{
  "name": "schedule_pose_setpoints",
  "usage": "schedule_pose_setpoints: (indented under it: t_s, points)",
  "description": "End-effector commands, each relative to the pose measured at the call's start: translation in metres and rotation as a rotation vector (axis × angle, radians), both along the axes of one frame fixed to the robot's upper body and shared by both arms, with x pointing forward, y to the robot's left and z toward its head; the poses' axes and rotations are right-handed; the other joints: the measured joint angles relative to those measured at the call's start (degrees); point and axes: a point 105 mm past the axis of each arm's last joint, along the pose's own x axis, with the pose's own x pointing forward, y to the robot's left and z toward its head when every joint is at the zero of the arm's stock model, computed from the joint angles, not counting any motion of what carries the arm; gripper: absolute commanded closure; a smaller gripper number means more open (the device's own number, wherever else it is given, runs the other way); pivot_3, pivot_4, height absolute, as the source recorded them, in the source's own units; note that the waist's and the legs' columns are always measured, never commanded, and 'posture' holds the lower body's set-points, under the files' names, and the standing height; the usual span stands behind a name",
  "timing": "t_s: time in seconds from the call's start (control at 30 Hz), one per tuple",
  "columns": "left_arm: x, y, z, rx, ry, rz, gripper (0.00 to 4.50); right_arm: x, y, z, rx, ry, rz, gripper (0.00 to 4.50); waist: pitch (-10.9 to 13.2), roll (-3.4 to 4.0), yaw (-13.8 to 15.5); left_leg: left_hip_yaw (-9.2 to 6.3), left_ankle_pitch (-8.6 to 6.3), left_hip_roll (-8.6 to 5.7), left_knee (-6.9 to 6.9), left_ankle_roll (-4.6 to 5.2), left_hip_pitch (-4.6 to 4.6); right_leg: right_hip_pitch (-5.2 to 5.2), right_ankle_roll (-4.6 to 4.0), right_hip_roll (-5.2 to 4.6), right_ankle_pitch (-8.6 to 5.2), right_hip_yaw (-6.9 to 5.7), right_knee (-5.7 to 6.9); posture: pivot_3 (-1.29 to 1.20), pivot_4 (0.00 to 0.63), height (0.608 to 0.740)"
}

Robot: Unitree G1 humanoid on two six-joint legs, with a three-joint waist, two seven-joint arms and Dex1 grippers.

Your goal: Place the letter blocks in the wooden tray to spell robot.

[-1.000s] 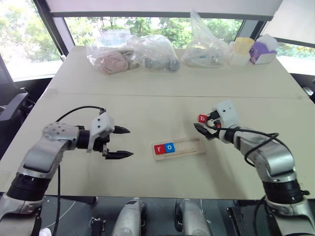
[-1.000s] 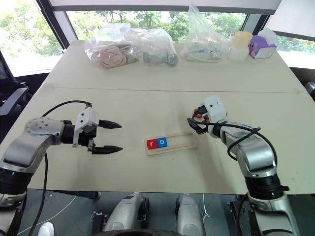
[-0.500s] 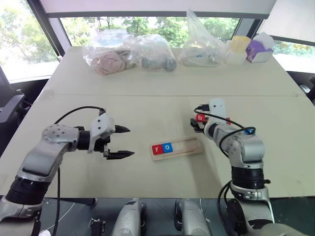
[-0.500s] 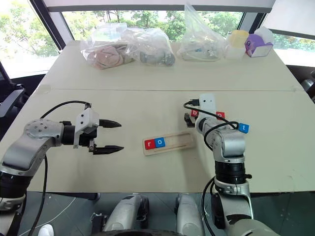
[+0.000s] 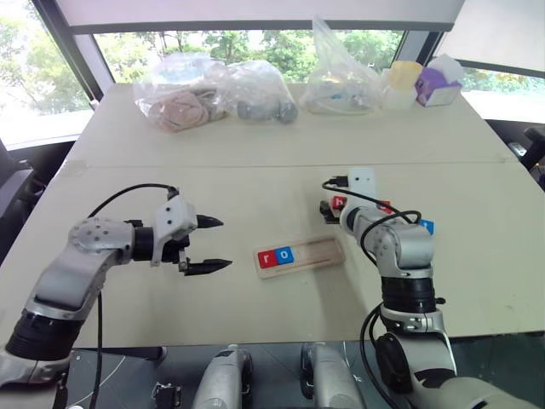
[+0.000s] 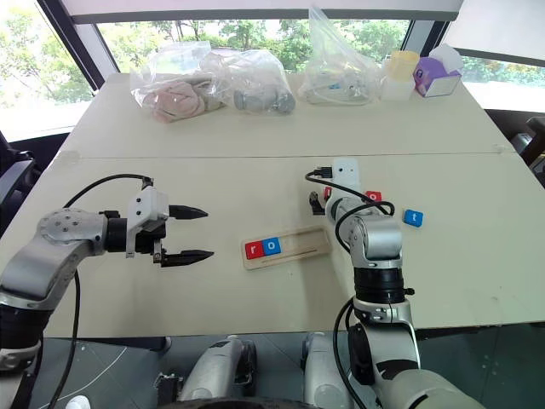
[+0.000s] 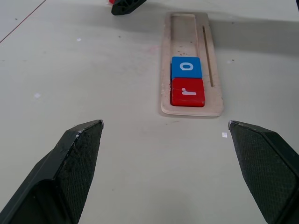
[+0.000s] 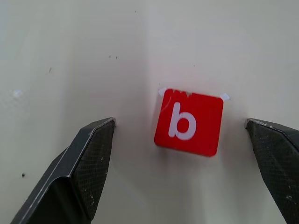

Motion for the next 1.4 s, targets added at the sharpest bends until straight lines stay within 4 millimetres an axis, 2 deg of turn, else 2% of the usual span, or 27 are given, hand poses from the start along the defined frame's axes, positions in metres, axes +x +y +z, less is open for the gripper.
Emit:
schedule_pose_setpoints:
  t_s: [0.03,0.17,0.23,0.33,0.43,0.5,0.63,0.77,0.87,1.0,1.23,1.4]
  points:
    - [-0.003,-0.001,0.010,-0.005,-0.040,0.002,0.00,0.006,0.002,-0.001,0.023,0.002,-0.007,1.26,0.0,0.00,0.0,-0.01,0.01,0.00,0.00,-0.01,0.00,0.00,0.00,0.00,0.00,0.00,0.00,0.00,0.150,0.740]
    - [-0.002,0.000,0.009,-0.006,-0.044,0.013,0.00,0.008,-0.001,-0.001,0.021,0.009,-0.009,3.33,0.0,0.00,0.0,-0.01,0.01,0.01,-0.01,-0.02,0.00,0.00,0.00,0.01,0.00,0.00,0.01,0.00,0.150,0.740]
    - [-0.002,0.000,0.008,-0.005,-0.044,0.015,0.00,0.006,0.000,0.000,0.026,0.017,0.009,3.32,0.0,0.00,0.0,-0.01,0.01,0.02,-0.01,-0.02,0.00,0.00,-0.01,0.02,0.00,0.00,0.01,0.00,0.150,0.740]
    - [-0.001,0.000,0.008,-0.005,-0.040,0.014,0.00,-0.002,-0.001,0.014,0.014,0.003,0.080,3.32,0.0,0.02,0.1,-0.01,0.01,0.03,-0.01,-0.02,-0.01,-0.02,-0.01,0.03,0.00,0.00,0.01,0.00,0.150,0.740]
    - [0.000,0.000,0.008,-0.011,-0.029,0.002,0.00,-0.020,-0.010,0.048,-0.023,-0.051,0.154,3.32,0.1,0.14,0.5,-0.02,0.01,0.03,-0.05,-0.02,-0.08,-0.09,-0.02,0.02,-0.01,0.00,0.00,0.00,0.150,0.740]
    - [0.000,-0.001,0.007,-0.012,-0.024,-0.006,0.00,-0.034,-0.018,0.059,-0.044,-0.054,0.167,3.32,0.1,0.14,0.5,-0.01,0.01,0.02,-0.06,-0.02,-0.14,-0.14,-0.01,0.00,0.00,0.00,0.00,0.00,0.150,0.740]
    - [0.004,-0.009,0.001,-0.023,-0.019,-0.036,0.00,-0.080,-0.037,0.047,-0.130,-0.014,0.196,3.32,0.0,0.02,1.2,-0.10,0.00,0.02,-0.13,-0.01,-0.13,-0.08,-0.09,0.00,-0.06,-0.05,-0.07,0.00,0.150,0.740]
    - [0.007,-0.016,-0.004,-0.037,-0.014,-0.057,0.00,-0.102,-0.050,0.042,-0.146,-0.051,0.106,3.32,0.0,0.06,0.7,0.00,-0.02,0.02,-0.12,0.01,-0.13,-0.09,-0.17,-0.02,-0.11,-0.03,-0.13,0.00,0.150,0.740]
    - [0.008,-0.019,-0.007,-0.042,-0.011,-0.065,0.00,-0.118,-0.057,0.026,-0.115,-0.025,0.039,3.32,0.0,0.04,0.5,0.03,-0.01,0.05,-0.10,0.00,-0.09,-0.10,-0.22,0.00,-0.08,0.01,-0.12,0.00,0.150,0.740]
    - [0.009,-0.022,-0.008,-0.044,-0.013,-0.077,0.00,-0.123,-0.059,0.016,-0.117,0.009,0.006,3.32,0.0,0.06,0.5,0.02,-0.01,0.07,-0.10,0.00,-0.11,-0.15,-0.24,0.01,-0.09,0.01,-0.12,0.00,0.150,0.740]
    - [0.009,-0.022,-0.008,-0.033,-0.016,-0.087,0.00,-0.113,-0.059,0.016,-0.109,0.020,0.007,3.32,0.0,0.06,0.6,0.01,-0.01,0.07,-0.10,0.00,-0.11,-0.15,-0.26,0.00,-0.08,0.01,-0.13,0.00,0.150,0.740]
    - [0.008,-0.020,-0.007,-0.032,-0.023,-0.073,0.00,-0.111,-0.059,0.007,-0.101,0.062,0.007,3.32,0.0,0.06,0.6,0.03,-0.01,0.05,-0.10,0.00,-0.14,-0.15,-0.27,-0.03,-0.09,0.01,-0.16,0.00,0.150,0.740]
